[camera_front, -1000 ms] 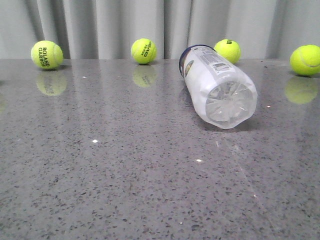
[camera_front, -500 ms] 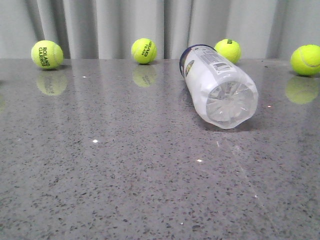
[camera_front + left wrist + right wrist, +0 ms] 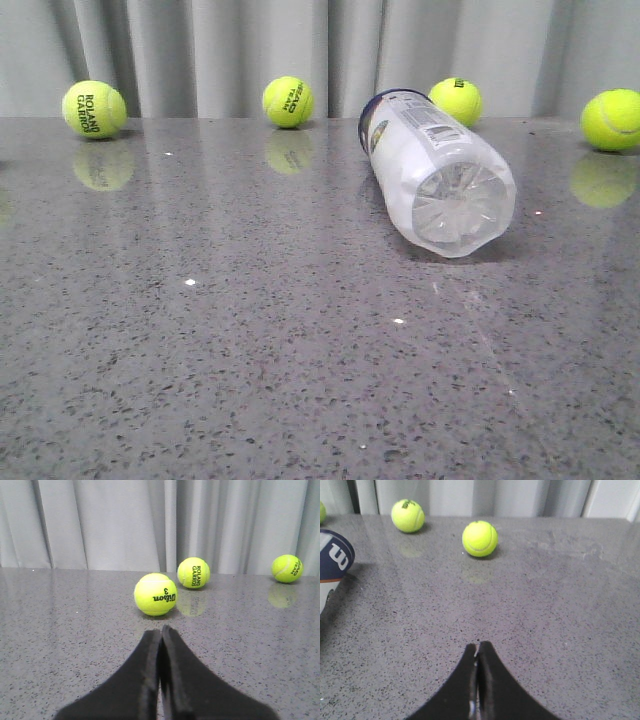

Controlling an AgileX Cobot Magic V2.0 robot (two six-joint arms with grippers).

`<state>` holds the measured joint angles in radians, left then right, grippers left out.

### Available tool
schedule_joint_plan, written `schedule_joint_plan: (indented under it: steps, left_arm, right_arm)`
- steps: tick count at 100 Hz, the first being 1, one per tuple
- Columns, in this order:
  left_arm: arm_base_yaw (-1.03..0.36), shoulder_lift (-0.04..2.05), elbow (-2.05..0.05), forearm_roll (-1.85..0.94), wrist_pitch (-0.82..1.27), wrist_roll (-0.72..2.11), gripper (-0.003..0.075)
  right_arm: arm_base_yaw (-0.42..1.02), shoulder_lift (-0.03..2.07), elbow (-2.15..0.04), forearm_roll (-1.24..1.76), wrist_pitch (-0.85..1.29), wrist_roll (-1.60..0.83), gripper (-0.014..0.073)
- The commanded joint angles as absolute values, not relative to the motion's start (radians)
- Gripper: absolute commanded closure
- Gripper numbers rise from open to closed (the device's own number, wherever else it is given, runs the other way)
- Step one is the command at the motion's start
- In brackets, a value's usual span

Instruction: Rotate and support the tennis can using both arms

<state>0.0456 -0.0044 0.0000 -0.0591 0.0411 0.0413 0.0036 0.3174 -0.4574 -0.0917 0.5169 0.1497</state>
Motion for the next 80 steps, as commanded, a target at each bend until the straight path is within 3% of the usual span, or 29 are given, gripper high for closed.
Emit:
schedule_joint_plan:
  steps: [1, 25, 32, 42, 54, 64, 71, 80]
  left_arm:
    - [0.045, -0.037, 0.045, -0.061, -0.034, 0.031, 0.0740]
    - [0.045, -0.037, 0.045, -0.061, -0.034, 0.031, 0.0740]
    - [0.045, -0.037, 0.045, -0.061, -0.034, 0.031, 0.0740]
    - [0.045, -0.037, 0.045, -0.061, -0.034, 0.031, 0.0740]
    - [0.045, -0.037, 0.045, -0.061, -0.034, 0.031, 0.0740]
    - [0.045, -0.037, 0.045, -0.061, -0.034, 0.031, 0.0740]
    - [0.045, -0.037, 0.045, -0.061, -0.034, 0.031, 0.0740]
    - [0.045, -0.037, 0.045, -0.061, -0.034, 0.031, 0.0740]
  right_arm:
    - [-0.001, 0.409, -0.572, -0.095, 0.535, 0.141, 0.0663]
    - [-0.001, 0.624, -0.740, -0.095, 0.683, 0.141, 0.0657]
    - [-0.001, 0.669, -0.767, -0.094, 0.705, 0.141, 0.0620]
    - [-0.001, 0.712, -0.787, -0.093, 0.712, 0.141, 0.0474]
    - [-0.001, 0.727, -0.792, -0.093, 0.696, 0.141, 0.0183]
    - [-0.001, 0.725, -0.793, -0.093, 0.691, 0.141, -0.0007]
    - [-0.001, 0.723, -0.793, -0.092, 0.666, 0.141, -0.0055]
    - [-0.001, 0.723, -0.792, -0.092, 0.646, 0.141, -0.0051]
